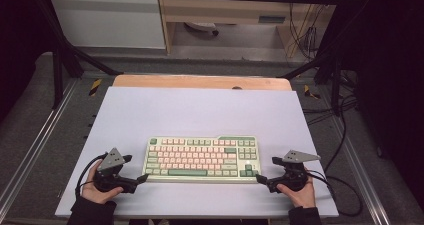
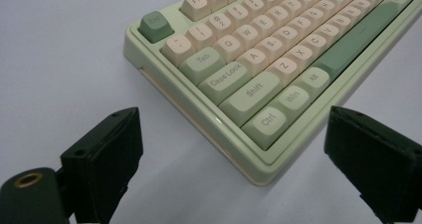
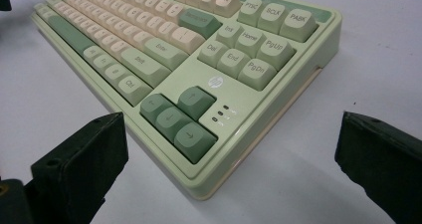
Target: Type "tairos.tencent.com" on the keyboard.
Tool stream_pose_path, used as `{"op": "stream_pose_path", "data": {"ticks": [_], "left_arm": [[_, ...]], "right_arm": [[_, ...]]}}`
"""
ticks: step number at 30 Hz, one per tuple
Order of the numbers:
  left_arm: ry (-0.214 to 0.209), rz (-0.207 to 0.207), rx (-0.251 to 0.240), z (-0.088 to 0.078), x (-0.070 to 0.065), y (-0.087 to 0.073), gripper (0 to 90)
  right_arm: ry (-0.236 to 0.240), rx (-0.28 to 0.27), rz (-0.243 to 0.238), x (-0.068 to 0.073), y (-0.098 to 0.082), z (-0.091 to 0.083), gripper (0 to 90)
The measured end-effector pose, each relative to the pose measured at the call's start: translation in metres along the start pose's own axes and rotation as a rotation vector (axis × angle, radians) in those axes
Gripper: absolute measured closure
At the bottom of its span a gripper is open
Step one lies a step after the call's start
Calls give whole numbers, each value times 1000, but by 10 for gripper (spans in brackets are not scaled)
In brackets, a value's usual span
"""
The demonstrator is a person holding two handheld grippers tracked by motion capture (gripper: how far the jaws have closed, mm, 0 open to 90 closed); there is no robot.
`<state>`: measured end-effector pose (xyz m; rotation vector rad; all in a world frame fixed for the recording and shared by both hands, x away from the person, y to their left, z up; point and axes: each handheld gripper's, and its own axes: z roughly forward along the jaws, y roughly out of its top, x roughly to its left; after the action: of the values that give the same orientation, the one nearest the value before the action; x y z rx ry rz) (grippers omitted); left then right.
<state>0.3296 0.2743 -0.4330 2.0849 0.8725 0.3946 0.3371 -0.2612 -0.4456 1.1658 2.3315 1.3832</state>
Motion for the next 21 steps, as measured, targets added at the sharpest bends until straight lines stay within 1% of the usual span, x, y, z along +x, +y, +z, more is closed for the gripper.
{"op": "stream_pose_path", "data": {"ticks": [9, 12, 20, 21], "left_arm": [[-1, -4, -5, -1, -1, 2, 94], [0, 0, -7, -2, -3, 4, 98], [8, -14, -23, -5, -6, 10, 127], [12, -20, -27, -6, -6, 11, 149]], "right_arm": [[-3, -1, -1, 0, 0, -1, 8], [-6, -5, -4, -1, 0, -2, 9], [-6, -7, 1, 0, 1, -2, 9], [-7, -4, 3, 0, 1, -3, 9]]}}
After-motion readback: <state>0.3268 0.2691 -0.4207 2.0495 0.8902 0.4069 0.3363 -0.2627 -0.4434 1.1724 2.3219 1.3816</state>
